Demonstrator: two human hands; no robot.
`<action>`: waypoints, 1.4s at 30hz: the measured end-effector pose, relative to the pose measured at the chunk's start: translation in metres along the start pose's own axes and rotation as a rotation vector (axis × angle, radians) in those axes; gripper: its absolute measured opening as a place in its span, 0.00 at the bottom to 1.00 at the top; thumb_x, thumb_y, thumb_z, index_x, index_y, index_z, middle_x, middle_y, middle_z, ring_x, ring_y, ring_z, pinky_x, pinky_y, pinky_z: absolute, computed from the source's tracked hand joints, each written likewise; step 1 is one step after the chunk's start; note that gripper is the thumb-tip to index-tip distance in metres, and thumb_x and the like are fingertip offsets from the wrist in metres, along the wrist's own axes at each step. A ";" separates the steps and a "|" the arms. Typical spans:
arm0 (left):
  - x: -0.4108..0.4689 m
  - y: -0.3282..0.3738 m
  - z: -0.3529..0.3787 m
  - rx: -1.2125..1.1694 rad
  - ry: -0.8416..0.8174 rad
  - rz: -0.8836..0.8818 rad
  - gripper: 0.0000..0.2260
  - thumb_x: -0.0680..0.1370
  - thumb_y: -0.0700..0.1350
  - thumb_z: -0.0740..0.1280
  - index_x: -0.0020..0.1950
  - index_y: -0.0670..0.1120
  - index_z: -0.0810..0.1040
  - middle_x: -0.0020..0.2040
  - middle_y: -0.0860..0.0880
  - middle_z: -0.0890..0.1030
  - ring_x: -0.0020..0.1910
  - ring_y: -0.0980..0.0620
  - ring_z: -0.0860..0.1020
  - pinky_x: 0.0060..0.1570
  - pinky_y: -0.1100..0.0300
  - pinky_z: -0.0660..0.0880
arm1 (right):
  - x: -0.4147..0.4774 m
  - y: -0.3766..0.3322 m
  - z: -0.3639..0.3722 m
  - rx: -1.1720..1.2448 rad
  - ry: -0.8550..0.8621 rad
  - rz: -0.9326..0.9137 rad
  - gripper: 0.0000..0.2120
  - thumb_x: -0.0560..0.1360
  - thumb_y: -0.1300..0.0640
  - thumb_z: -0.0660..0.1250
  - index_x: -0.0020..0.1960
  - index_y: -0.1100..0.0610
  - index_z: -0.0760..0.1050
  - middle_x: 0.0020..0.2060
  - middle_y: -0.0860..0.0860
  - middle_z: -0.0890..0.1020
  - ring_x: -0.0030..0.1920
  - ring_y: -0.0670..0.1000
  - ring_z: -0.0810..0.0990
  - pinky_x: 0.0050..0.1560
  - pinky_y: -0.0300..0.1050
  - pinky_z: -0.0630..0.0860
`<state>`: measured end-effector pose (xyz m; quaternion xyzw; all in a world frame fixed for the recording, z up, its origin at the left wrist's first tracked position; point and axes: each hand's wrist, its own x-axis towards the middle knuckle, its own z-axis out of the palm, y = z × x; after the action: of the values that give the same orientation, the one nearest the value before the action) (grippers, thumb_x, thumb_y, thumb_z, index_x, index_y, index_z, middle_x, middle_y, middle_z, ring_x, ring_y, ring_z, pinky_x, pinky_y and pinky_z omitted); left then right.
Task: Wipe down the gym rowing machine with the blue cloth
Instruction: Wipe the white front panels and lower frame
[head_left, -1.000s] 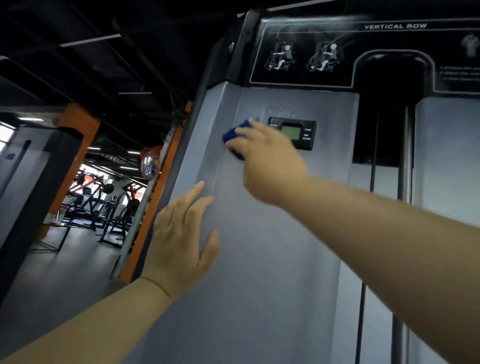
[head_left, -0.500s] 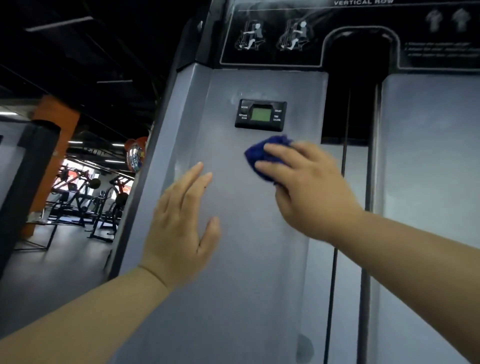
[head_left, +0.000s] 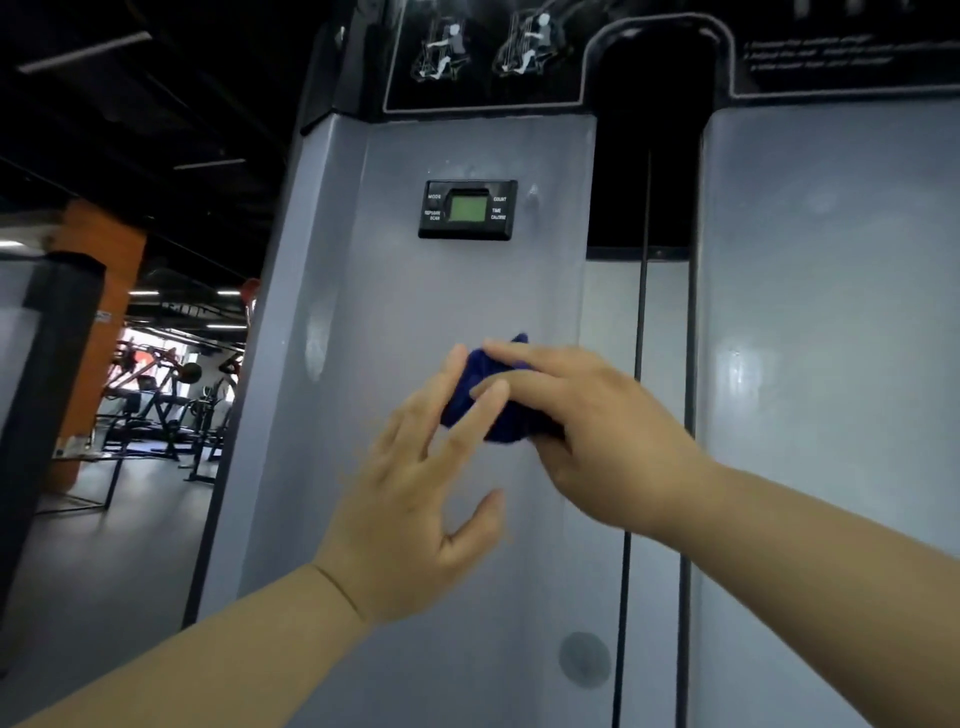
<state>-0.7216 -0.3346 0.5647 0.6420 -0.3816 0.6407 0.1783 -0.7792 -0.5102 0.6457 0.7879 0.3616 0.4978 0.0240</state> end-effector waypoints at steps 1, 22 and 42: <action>0.002 0.007 0.002 -0.041 0.007 0.007 0.32 0.78 0.51 0.61 0.80 0.54 0.52 0.80 0.49 0.54 0.76 0.56 0.59 0.73 0.65 0.58 | -0.006 -0.007 0.000 0.163 -0.016 0.058 0.29 0.73 0.68 0.67 0.65 0.40 0.71 0.73 0.41 0.69 0.65 0.43 0.73 0.64 0.37 0.71; -0.062 0.014 0.030 0.003 0.085 -0.102 0.08 0.77 0.51 0.67 0.43 0.47 0.76 0.64 0.48 0.75 0.70 0.42 0.69 0.68 0.38 0.65 | -0.037 0.013 0.003 -0.281 -0.294 0.186 0.42 0.78 0.37 0.61 0.79 0.46 0.36 0.73 0.41 0.30 0.75 0.42 0.30 0.73 0.46 0.28; -0.105 0.001 0.016 0.127 0.055 -0.408 0.17 0.77 0.54 0.61 0.66 0.55 0.71 0.70 0.47 0.66 0.70 0.48 0.63 0.64 0.32 0.67 | -0.059 0.010 0.012 -0.310 -0.382 0.053 0.47 0.74 0.29 0.58 0.78 0.47 0.32 0.74 0.41 0.30 0.75 0.51 0.26 0.71 0.50 0.27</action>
<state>-0.6999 -0.3191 0.4621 0.6980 -0.1974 0.6314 0.2740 -0.7782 -0.5485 0.5981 0.8639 0.2490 0.3898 0.1994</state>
